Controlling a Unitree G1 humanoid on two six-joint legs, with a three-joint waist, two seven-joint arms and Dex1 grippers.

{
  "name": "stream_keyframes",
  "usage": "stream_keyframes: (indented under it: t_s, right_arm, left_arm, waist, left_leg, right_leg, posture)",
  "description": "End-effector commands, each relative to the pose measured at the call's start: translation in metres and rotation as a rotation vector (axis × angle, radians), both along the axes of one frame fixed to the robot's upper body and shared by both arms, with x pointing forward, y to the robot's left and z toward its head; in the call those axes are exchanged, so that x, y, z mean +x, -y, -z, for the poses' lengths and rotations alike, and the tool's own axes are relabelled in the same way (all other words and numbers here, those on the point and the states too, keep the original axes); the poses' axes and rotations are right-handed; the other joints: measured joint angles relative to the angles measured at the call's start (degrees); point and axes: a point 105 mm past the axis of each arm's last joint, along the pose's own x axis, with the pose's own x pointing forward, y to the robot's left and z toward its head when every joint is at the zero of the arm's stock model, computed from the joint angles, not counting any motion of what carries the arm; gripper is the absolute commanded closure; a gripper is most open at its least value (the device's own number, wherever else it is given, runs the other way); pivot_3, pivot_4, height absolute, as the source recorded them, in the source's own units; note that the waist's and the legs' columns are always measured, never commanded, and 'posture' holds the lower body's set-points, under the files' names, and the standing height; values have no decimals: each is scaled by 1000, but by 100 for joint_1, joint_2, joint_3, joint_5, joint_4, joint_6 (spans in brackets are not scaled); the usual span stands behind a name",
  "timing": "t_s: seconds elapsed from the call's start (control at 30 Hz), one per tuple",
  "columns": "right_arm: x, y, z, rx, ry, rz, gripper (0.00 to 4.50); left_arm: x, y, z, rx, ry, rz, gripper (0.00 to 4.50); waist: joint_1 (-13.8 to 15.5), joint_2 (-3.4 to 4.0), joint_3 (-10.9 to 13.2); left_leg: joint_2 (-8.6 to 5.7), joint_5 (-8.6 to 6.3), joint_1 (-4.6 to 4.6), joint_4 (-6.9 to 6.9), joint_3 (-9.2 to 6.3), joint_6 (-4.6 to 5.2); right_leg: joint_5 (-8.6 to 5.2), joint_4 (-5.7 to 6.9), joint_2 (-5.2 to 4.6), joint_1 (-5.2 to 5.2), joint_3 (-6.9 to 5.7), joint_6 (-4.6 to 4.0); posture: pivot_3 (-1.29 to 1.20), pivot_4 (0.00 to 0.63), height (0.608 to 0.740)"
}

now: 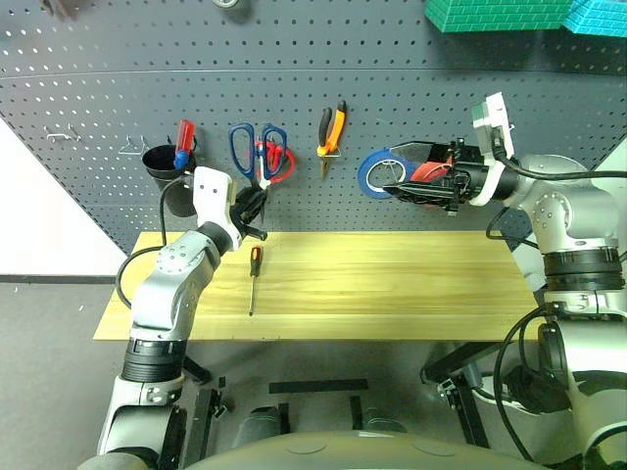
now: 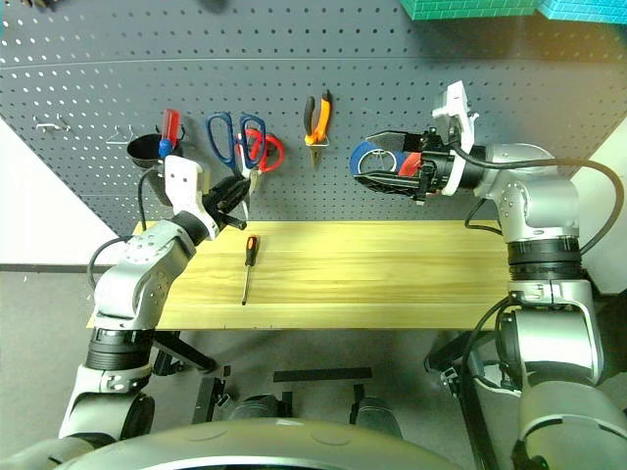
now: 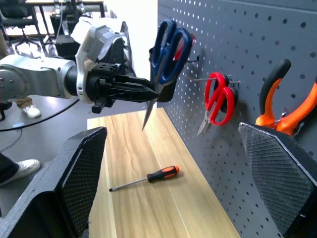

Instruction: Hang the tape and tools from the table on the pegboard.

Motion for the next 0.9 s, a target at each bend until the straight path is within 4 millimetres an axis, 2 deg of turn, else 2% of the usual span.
stream_keyframes:
  t_s: [0.03, 0.3, 0.5, 0.53, 0.73, 0.9]
  right_arm:
    - [-1, -2, -15, 1, 55, -3, 0]
    - [-2, 1, -13, -10, 56, 14, 0]
    - [-3, 2, -13, -17, 61, 22, 0]
    - [-3, 3, -13, -20, 62, 25, 0]
    - [-3, 3, -13, -27, 67, 30, 0]
    - [-2, 0, -13, -30, 70, 25, 0]
  left_arm:
    - [8, 8, -15, 1, 48, 48, 3902]
    - [27, 10, -7, 30, -8, 74, 3902]
    - [38, 4, 0, 50, -60, 37, 3902]
    - [39, 3, 2, 56, -70, 35, 3902]
    - [54, -8, 12, 77, -124, -17, 3902]
    - [73, -20, 5, 45, -114, -68, 3902]
  waist:
    - [0, 0, 0]
    - [-13, 0, 0]
    - [-24, 0, 0]
    - [-20, -16, 57]
    - [-19, -34, 107]
    - [-15, -36, 109]
  left_leg:
    - [0, 0, 0, 0, 0, 0]
    - [0, 0, 0, 0, 1, 0]
    - [0, 0, 0, 0, 2, -1]
    - [0, 0, 0, 0, 2, -1]
    - [3, 2, 0, -4, 1, 17]
    - [2, 1, -1, -7, 2, 19]
  right_leg:
    - [0, 1, 0, 0, 0, 0]
    - [0, 0, 1, 0, 0, 0]
    - [0, 0, 1, -1, 0, 0]
    - [0, 0, 1, -1, 0, 0]
    - [3, -1, 1, -4, 1, -6]
    - [3, -6, 1, -3, 0, -6]
  posture:
    - [59, 0, 732]
    - [41, 0, 732]
    - [32, 0, 732]
    - [31, 106, 732]
    - [35, 106, 732]
    - [41, 108, 732]
